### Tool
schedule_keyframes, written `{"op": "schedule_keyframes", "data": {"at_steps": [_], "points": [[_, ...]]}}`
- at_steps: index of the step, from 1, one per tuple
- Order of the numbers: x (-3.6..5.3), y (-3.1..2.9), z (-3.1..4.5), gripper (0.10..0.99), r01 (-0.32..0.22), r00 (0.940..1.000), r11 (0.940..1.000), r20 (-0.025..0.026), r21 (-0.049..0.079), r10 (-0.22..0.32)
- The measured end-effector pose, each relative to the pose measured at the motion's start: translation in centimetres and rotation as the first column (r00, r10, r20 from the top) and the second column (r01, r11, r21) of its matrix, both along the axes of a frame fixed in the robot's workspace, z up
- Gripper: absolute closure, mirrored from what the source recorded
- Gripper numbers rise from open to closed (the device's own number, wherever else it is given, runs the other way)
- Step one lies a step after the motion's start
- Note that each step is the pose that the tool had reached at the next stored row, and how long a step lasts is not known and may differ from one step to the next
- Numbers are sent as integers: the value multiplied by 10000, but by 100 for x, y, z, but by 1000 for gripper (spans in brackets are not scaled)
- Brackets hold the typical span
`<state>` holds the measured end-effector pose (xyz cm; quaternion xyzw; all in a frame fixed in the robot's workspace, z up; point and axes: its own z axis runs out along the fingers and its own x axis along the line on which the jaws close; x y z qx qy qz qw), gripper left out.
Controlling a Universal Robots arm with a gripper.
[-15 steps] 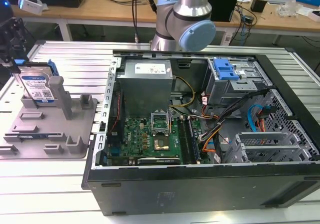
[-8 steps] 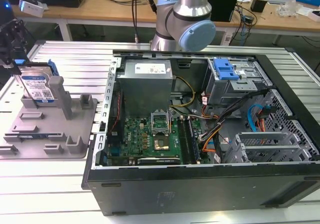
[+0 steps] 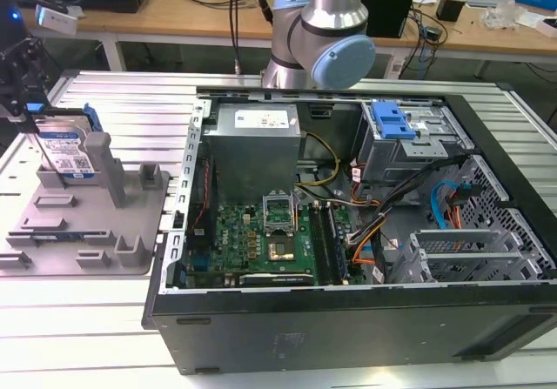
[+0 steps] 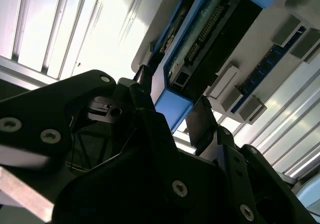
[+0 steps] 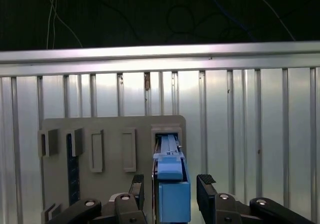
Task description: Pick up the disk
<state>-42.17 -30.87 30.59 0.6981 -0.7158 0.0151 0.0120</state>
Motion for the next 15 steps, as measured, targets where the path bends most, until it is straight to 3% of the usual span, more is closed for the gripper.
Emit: {"op": "schedule_keyframes", "data": {"at_steps": [3,4,15], "points": [[0,0,-15,545,0,10000,10000,0,0,0],[0,0,-23,631,0,10000,10000,-1,0,0],[0,0,-65,631,0,10000,10000,-1,-1,0]]}}
